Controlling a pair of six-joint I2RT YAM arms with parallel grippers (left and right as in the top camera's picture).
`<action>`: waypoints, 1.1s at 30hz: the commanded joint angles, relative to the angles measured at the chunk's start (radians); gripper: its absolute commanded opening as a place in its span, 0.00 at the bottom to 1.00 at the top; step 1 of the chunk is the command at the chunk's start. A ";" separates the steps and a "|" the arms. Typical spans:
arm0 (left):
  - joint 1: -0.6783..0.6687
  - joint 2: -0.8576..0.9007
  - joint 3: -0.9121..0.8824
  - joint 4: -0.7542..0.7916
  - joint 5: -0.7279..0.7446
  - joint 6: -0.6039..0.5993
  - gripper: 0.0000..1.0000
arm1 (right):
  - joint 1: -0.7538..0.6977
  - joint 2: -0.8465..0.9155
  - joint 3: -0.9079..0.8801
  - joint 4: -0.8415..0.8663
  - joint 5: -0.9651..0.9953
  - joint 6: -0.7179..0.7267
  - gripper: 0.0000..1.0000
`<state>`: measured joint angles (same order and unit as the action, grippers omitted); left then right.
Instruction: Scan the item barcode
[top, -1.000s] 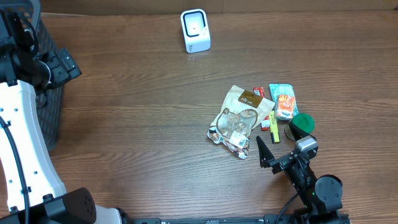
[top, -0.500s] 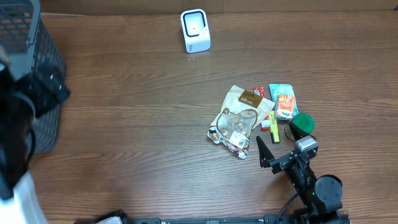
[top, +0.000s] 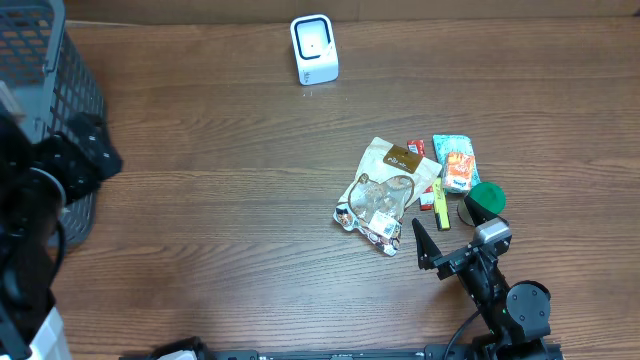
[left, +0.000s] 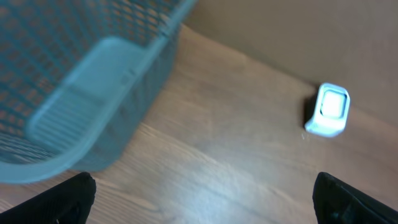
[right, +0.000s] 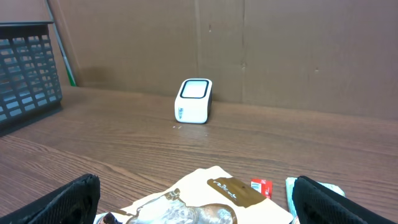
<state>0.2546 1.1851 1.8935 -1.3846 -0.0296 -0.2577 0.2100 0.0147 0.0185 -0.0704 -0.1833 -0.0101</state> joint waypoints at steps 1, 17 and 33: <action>-0.062 -0.052 -0.100 -0.003 0.004 0.008 1.00 | -0.005 -0.012 -0.011 0.005 -0.002 0.007 1.00; -0.124 -0.353 -0.829 0.060 0.004 -0.008 1.00 | -0.005 -0.012 -0.011 0.005 -0.002 0.007 1.00; -0.124 -0.551 -1.256 0.333 -0.030 -0.008 1.00 | -0.005 -0.012 -0.011 0.005 -0.002 0.007 1.00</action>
<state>0.1368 0.6701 0.6952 -1.1046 -0.0338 -0.2584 0.2100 0.0147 0.0185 -0.0704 -0.1833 -0.0105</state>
